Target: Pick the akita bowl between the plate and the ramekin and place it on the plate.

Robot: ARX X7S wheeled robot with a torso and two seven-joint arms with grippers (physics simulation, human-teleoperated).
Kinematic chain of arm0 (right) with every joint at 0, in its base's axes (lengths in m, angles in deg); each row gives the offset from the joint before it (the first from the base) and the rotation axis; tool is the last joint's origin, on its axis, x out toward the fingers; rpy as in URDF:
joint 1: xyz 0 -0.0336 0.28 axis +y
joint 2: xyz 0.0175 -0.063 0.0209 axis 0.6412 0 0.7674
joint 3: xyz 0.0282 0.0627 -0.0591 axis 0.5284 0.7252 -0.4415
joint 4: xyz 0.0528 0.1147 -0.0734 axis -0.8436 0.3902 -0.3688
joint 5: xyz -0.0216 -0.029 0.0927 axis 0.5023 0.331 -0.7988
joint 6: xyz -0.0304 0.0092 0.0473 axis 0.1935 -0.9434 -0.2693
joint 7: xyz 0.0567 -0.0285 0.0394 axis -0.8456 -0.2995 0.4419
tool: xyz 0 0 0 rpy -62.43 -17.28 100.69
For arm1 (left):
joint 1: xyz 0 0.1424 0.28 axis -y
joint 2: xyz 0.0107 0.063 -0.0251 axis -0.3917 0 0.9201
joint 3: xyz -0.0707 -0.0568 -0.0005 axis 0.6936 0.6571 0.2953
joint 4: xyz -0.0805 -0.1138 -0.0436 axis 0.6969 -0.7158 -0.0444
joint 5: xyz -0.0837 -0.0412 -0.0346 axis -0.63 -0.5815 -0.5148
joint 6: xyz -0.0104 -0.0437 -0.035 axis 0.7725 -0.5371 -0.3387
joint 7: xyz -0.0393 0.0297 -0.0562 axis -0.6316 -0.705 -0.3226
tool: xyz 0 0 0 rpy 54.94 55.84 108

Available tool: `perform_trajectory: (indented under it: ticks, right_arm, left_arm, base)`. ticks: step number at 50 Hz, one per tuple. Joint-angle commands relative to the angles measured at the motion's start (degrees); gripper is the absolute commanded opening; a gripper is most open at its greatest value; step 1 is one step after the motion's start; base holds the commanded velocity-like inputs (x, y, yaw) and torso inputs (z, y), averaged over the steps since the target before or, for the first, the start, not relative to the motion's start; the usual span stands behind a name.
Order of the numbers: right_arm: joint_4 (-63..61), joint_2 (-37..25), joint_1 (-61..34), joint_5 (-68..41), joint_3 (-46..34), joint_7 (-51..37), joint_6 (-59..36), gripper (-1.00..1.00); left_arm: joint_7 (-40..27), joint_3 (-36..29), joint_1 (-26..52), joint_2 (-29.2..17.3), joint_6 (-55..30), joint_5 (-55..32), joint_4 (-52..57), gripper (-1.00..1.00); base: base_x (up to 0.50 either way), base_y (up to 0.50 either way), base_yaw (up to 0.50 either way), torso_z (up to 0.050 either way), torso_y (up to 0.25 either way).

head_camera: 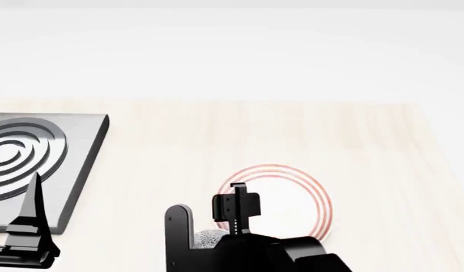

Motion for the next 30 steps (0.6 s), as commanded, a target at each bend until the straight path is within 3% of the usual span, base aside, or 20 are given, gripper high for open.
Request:
perform_trajectory:
  ticks: [1, 30]
  right_arm:
    - [-1.51, -0.21, -0.07, -0.65, -0.39, 1.38, 0.19, 1.0]
    - [4.81, 2.06, 0.89, -2.19, 0.78, 0.8, 4.84, 1.0]
  left_arm:
    - [-0.18, -0.01, 0.03, -0.24, -0.06, -0.19, 0.29, 1.0]
    - [-0.4, -0.37, -0.14, -0.6, 0.56, -0.26, 0.05, 1.0]
  base:
    - [0.0, 0.0, 0.0, 0.0, 0.0]
    - [0.0, 0.0, 0.0, 0.0, 0.0]
